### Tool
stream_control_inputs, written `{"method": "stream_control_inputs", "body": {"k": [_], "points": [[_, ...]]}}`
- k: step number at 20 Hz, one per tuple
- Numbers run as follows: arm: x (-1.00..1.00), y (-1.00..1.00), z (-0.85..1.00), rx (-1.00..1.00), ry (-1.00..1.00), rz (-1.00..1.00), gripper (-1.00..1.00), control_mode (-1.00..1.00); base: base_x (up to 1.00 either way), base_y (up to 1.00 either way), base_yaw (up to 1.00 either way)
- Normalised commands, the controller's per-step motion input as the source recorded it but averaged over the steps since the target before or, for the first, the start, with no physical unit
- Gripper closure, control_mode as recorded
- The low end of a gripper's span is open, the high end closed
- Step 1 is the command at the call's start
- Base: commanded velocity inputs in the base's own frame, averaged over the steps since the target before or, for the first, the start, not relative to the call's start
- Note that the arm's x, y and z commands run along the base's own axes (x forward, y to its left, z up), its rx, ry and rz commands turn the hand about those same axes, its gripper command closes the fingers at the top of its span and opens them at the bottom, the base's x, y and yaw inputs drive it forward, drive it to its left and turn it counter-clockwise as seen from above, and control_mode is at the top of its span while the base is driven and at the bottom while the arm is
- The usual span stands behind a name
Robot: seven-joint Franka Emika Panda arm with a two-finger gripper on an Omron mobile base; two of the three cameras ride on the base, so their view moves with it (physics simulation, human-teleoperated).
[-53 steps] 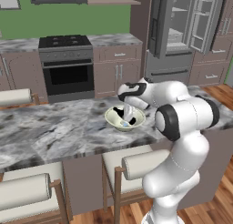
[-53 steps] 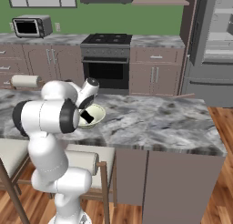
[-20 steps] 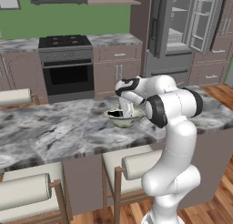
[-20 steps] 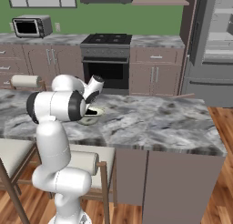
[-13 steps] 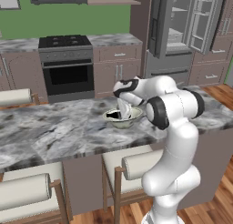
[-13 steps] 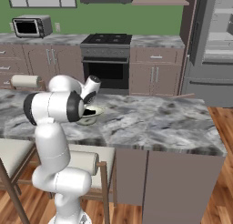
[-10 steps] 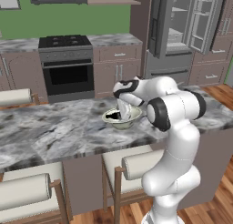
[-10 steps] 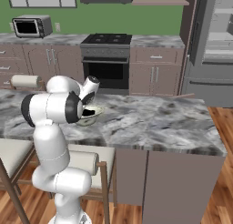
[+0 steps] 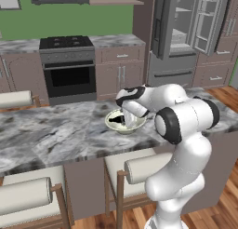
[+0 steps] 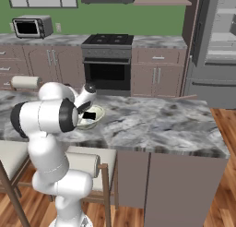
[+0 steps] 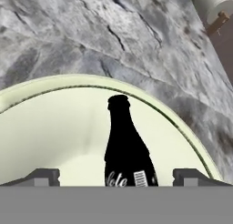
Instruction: Open the fridge, grab two sodas, and place both sodas inside the bowl with ice on the dining counter.
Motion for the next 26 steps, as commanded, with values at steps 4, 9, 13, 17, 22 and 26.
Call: {"method": "stream_control_inputs", "body": {"k": [4, 9, 13, 17, 22, 26], "points": [[-0.02, -0.01, 0.12, 0.0, -0.18, 0.0, -1.0, -1.0, 0.0, 0.0, 0.0], [0.08, 0.0, 0.23, 0.0, -0.11, 0.0, -1.0, -1.0, 0.0, 0.0, 0.0], [0.1, 0.0, 0.33, 0.0, -0.08, 0.0, -1.0, -1.0, 0.0, 0.0, 0.0], [-0.14, -0.04, 0.5, 0.0, -0.02, -0.02, -1.0, -1.0, 0.0, 0.0, 0.0], [-0.64, -0.16, 0.7, 0.0, 0.0, -0.11, -1.0, -1.0, 0.0, 0.0, 0.0], [-0.63, -0.09, 0.97, 0.0, 0.06, -0.28, -1.0, -1.0, 0.0, 0.0, 0.0]]}}
